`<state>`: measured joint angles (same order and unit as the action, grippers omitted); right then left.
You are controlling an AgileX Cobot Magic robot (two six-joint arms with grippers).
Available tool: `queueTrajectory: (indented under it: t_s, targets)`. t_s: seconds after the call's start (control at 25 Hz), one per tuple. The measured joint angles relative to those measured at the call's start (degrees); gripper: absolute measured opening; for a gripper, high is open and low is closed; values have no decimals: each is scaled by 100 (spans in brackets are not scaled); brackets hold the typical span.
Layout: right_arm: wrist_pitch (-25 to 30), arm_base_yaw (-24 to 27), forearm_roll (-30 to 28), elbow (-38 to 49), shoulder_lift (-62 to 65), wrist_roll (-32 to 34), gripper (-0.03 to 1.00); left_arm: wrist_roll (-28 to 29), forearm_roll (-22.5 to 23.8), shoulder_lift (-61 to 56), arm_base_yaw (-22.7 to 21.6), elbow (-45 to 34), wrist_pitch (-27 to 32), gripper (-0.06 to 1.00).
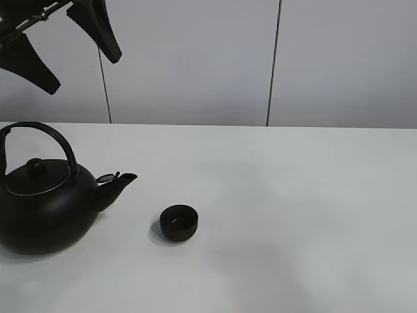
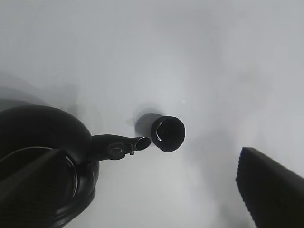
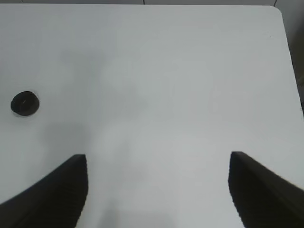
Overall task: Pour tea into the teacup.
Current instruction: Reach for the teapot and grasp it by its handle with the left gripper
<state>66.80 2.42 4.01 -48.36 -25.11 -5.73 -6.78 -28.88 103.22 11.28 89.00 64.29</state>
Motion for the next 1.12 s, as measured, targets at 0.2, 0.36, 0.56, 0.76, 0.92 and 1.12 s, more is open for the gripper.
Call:
queueTrajectory:
  t_s: [0.2,0.36,0.56,0.76,0.92,1.12]
  targets:
    - [173,-1,-1,1147,2100,16,56,0,0,0,0,0,-5,69]
    - [325,-1,-8,1490,2616,5,56,0,6,0,0,0,-5,69]
    - [348,-1,-29,1893,2610,-122,54,0,0,0,0,0,-11,69]
    - [-295,-1,-46,2091,2610,-138,52,0,0,0,0,0,-11,69]
    - [-383,-1,-60,2132,2599,-138,52,0,0,0,0,0,-15,69]
    - [-383,-1,-60,2132,2599,-138,52,0,0,0,0,0,-15,69]
